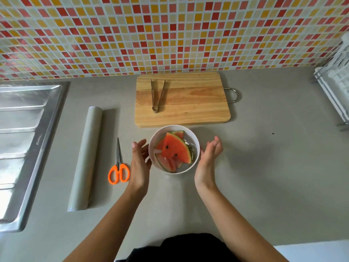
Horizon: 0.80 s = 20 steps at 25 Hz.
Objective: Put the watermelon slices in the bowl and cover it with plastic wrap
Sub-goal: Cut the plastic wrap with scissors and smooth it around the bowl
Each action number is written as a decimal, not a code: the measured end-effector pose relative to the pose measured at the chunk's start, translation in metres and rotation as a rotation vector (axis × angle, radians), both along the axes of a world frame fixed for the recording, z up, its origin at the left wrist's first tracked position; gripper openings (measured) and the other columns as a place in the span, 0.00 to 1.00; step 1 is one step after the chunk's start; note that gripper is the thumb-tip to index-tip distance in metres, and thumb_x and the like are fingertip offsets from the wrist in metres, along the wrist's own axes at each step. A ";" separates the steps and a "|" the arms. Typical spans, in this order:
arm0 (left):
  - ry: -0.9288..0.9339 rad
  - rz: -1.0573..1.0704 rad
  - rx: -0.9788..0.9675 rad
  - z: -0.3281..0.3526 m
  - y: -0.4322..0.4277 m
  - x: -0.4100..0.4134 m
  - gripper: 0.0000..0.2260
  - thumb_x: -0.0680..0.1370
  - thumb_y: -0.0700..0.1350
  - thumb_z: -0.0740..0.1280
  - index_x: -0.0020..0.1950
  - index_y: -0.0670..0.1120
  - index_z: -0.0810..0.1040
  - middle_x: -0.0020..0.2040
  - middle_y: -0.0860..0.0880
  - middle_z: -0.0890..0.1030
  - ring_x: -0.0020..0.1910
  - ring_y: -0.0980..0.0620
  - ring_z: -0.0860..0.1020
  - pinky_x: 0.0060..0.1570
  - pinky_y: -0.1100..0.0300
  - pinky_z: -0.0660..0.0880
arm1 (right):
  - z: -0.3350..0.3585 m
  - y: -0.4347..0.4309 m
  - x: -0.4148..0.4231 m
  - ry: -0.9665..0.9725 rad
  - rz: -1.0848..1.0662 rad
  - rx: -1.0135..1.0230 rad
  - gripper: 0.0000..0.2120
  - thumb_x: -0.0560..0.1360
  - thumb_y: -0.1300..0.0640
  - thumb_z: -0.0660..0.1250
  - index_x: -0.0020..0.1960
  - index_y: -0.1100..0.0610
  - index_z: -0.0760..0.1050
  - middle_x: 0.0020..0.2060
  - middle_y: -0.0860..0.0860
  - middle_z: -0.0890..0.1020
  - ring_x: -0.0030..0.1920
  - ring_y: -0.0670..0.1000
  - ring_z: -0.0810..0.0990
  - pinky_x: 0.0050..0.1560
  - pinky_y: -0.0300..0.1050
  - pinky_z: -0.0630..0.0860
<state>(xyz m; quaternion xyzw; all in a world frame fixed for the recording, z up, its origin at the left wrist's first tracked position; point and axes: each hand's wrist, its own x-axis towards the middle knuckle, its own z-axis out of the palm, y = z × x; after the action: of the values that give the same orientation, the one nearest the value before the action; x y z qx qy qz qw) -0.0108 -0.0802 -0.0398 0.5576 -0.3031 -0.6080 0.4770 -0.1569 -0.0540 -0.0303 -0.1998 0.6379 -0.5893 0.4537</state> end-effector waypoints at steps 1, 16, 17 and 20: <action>0.002 0.022 0.007 0.001 0.012 -0.001 0.19 0.81 0.59 0.46 0.58 0.53 0.72 0.53 0.50 0.79 0.55 0.55 0.78 0.54 0.58 0.73 | -0.001 -0.005 -0.004 0.004 0.032 -0.015 0.40 0.67 0.28 0.47 0.73 0.45 0.48 0.66 0.46 0.61 0.62 0.37 0.68 0.58 0.35 0.64; -0.331 -0.615 0.252 0.015 -0.067 0.005 0.24 0.81 0.54 0.57 0.50 0.31 0.76 0.43 0.37 0.75 0.43 0.45 0.72 0.48 0.53 0.71 | -0.020 -0.067 -0.075 0.208 0.628 0.397 0.09 0.71 0.53 0.61 0.43 0.55 0.78 0.44 0.52 0.81 0.47 0.53 0.78 0.50 0.48 0.72; -0.279 -0.587 0.256 0.016 -0.071 0.004 0.20 0.81 0.51 0.59 0.48 0.33 0.76 0.42 0.39 0.74 0.43 0.45 0.71 0.46 0.55 0.70 | -0.019 -0.072 -0.076 0.188 0.589 0.402 0.07 0.71 0.54 0.64 0.45 0.54 0.79 0.45 0.51 0.82 0.48 0.53 0.78 0.52 0.48 0.73; -0.268 -0.524 0.240 0.015 -0.078 -0.001 0.12 0.82 0.46 0.59 0.42 0.41 0.74 0.35 0.45 0.74 0.35 0.51 0.71 0.37 0.61 0.70 | -0.017 -0.085 -0.077 0.145 0.648 0.469 0.05 0.70 0.52 0.69 0.42 0.53 0.81 0.41 0.52 0.84 0.47 0.53 0.81 0.53 0.49 0.76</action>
<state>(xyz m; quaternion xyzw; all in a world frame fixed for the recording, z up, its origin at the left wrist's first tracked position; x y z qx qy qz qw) -0.0113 -0.1582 -0.0244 0.5880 -0.4228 -0.6626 0.1910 -0.2339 -0.1394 -0.0470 -0.3228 0.6892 -0.2388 0.6032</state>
